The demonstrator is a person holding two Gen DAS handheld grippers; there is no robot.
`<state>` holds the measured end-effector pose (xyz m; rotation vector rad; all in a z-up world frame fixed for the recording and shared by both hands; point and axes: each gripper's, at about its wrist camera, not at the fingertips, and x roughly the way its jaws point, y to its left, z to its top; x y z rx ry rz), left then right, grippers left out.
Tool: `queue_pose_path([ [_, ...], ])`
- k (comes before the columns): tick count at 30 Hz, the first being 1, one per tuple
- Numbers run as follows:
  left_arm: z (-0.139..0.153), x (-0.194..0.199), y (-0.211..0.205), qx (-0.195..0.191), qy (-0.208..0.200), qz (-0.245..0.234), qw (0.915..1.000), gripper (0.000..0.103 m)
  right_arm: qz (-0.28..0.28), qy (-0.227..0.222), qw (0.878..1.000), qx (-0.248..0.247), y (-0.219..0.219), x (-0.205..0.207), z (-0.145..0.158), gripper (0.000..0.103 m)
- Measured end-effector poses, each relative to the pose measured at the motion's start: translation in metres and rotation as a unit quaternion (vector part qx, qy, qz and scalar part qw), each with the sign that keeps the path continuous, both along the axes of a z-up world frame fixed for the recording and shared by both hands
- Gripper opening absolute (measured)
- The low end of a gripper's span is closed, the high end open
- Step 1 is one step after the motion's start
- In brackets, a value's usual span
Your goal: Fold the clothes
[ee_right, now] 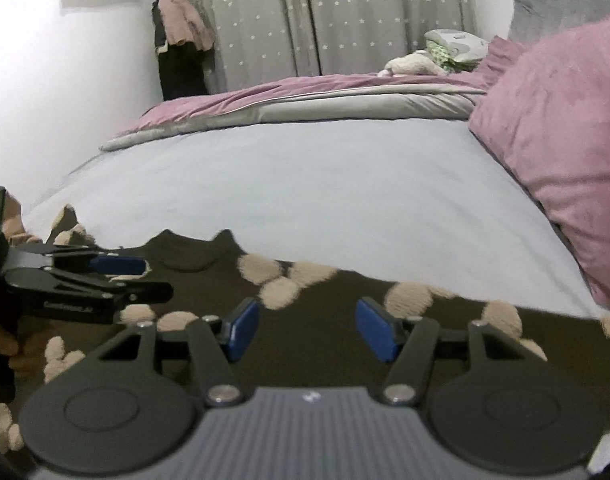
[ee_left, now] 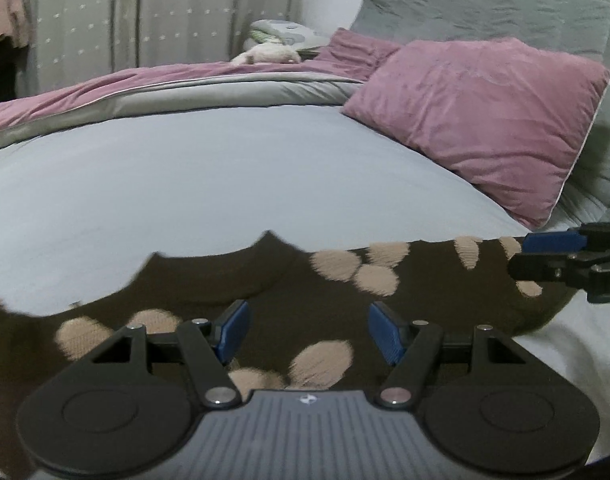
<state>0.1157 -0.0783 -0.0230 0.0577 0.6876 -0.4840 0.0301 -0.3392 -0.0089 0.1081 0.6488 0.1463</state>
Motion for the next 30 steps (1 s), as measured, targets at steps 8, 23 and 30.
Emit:
queue_pose_path([
  [8,0.021,-0.022,0.063,-0.016,0.012,0.042,0.9989,0.067,0.029,-0.004,0.999,-0.020,0.058,0.001,0.039,0.066],
  [23,0.023,-0.033,0.165,-0.040,0.010,0.133,0.9903,0.067,0.094,-0.015,0.995,-0.020,0.174,0.021,0.062,0.076],
  [30,0.008,-0.022,0.210,-0.053,0.031,0.175,0.9827,0.067,0.127,-0.015,0.992,-0.018,0.235,0.045,0.043,0.078],
])
